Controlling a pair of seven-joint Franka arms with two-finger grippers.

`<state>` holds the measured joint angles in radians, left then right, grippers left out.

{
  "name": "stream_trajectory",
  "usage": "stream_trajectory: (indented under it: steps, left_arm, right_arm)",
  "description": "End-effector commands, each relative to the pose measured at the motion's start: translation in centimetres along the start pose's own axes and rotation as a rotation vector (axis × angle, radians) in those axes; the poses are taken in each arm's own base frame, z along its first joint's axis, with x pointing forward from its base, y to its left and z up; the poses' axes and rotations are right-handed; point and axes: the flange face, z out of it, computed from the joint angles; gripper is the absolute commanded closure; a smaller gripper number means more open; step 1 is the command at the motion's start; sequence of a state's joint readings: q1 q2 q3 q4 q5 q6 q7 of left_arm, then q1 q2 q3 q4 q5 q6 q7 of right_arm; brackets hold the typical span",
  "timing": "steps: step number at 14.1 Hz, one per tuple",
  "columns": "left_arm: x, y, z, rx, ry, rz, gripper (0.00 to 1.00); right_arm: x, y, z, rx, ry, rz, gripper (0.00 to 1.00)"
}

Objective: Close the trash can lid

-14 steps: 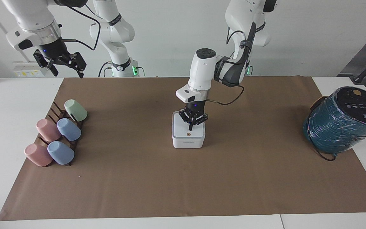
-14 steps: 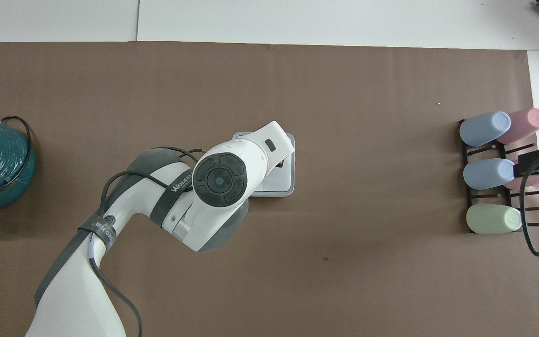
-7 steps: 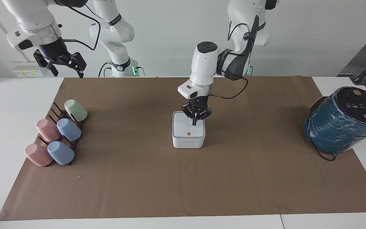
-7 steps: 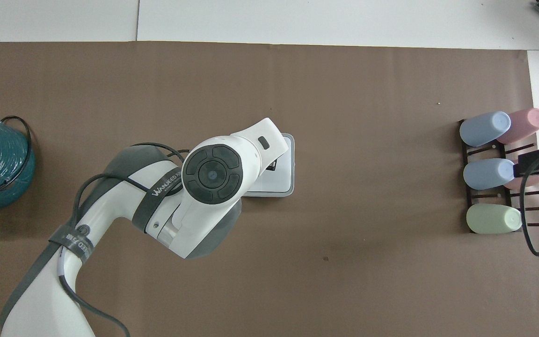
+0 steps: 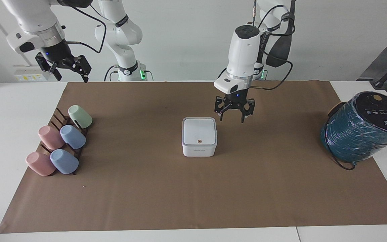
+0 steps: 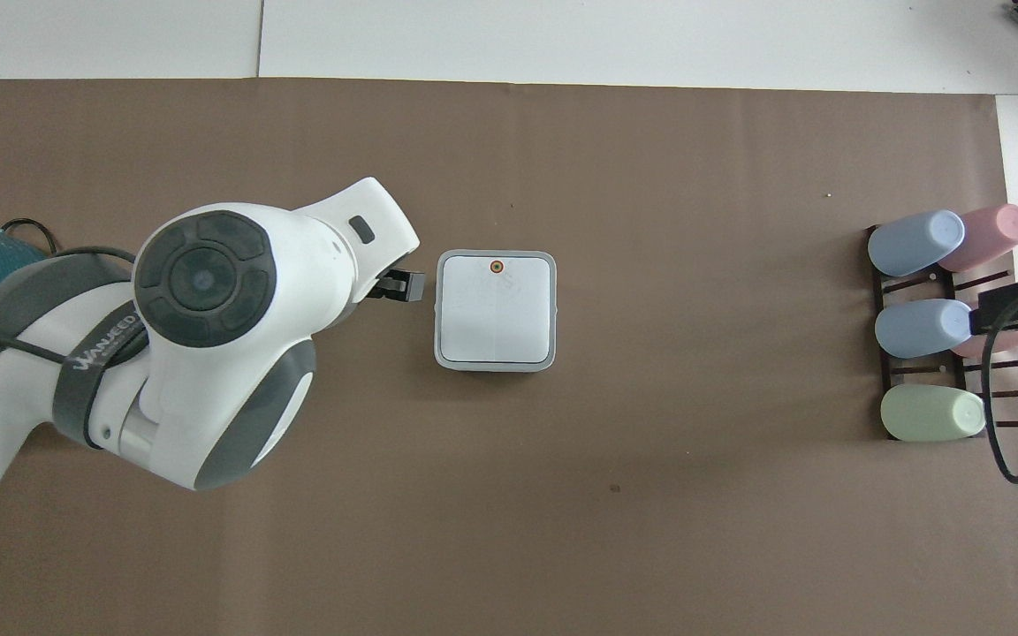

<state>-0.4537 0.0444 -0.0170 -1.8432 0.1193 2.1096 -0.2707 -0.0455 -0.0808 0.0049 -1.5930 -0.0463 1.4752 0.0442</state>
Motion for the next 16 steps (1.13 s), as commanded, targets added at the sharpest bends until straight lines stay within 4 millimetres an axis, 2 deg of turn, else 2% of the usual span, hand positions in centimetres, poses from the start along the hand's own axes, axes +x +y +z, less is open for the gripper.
stream_trajectory:
  steps: [1,4,7,9,12,16]
  left_arm:
    - [-1.8,-5.5,-2.1,0.037,-0.03,0.015,0.0]
    - [-2.5,-9.9,-3.7,0.012,-0.069,-0.084,0.0]
    - [-2.5,-13.4,-4.4,-0.014,-0.098,-0.067,0.0]
    - [-2.4,-17.0,-5.0,-0.046,-0.103,-0.079,0.0]
    - [-1.2,-21.1,-7.2,-0.051,-0.117,-0.07,0.0]
    - [0.6,-23.6,-11.1,-0.052,-0.152,-0.091,0.0]
  right_arm:
    - [-0.5,0.1,0.0,0.002,0.018,-0.019,0.0]
    - [-0.5,0.1,0.0,0.002,0.018,-0.019,0.0]
    - [-0.5,0.1,0.0,0.002,0.018,-0.019,0.0]
    - [-0.5,0.1,0.0,0.004,0.018,-0.019,0.0]
    - [-0.5,0.1,0.0,0.002,0.018,-0.019,0.0]
    - [-0.5,0.1,0.0,0.004,0.018,-0.019,0.0]
